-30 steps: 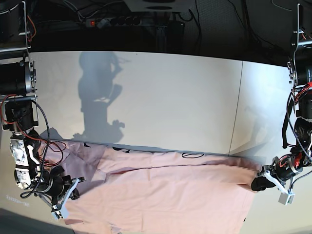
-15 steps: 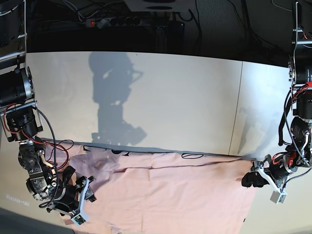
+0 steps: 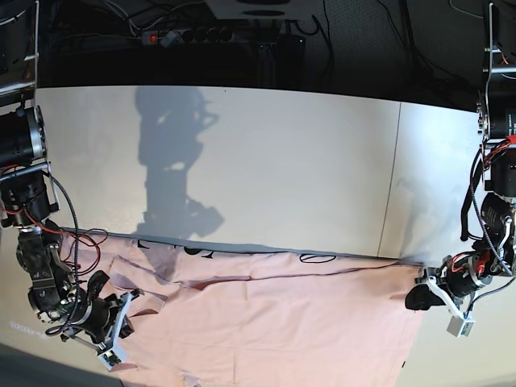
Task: Fold the T-shirt properly
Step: 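Lower the folded edge with both grippers and release it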
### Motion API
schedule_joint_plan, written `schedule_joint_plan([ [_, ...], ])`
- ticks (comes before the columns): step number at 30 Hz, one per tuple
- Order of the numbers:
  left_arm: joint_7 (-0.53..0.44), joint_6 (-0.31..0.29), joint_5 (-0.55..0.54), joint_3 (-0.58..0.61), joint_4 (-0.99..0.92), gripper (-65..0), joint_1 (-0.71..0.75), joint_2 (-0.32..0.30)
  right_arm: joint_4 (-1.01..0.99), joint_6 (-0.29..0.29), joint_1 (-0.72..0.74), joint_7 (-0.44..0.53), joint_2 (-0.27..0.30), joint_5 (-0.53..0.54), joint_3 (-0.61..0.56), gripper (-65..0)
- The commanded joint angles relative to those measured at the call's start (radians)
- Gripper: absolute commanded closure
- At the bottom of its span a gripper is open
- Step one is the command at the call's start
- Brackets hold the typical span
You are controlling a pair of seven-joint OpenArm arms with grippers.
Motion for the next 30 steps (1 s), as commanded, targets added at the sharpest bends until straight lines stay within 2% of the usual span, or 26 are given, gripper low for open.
schedule_joint_plan([
  [1,-0.035,-0.008,-0.016,-0.005,0.013,-5.8,-0.035,-0.016,0.011,0.045,0.024,0.011,0.016,0.004,0.019,0.0],
  [3,-0.051,-0.008,-0.016,-0.005,0.013,0.0,-0.035,-0.016,0.008,0.045,0.000,0.011,0.020,0.004,0.047,0.0],
  [6,-0.076,-0.008,0.008,-0.004,0.013,0.0,-0.035,-0.014,-0.007,0.044,-0.034,0.014,0.018,0.006,0.105,0.0],
  [14,-0.153,-0.008,0.201,-0.004,0.011,0.0,-0.035,0.022,-0.187,0.036,-0.051,0.058,0.011,0.076,0.313,0.0],
  [19,-0.191,0.058,0.315,-0.004,-0.041,0.0,-0.035,0.065,-0.276,0.037,-0.052,0.058,0.011,0.076,0.359,0.0],
  [23,-0.282,0.165,0.405,-0.004,-0.142,0.0,-0.035,0.093,-0.320,0.037,-0.057,0.058,0.011,0.076,0.359,0.0],
  [26,-0.322,0.190,0.458,-0.004,-0.192,0.0,-0.035,0.106,-0.339,0.036,-0.068,0.058,0.012,0.076,0.359,0.0],
  [30,-0.306,0.200,0.463,-0.004,-0.198,0.0,-0.036,0.110,-0.340,0.037,-0.108,0.058,0.009,0.077,0.359,0.0],
])
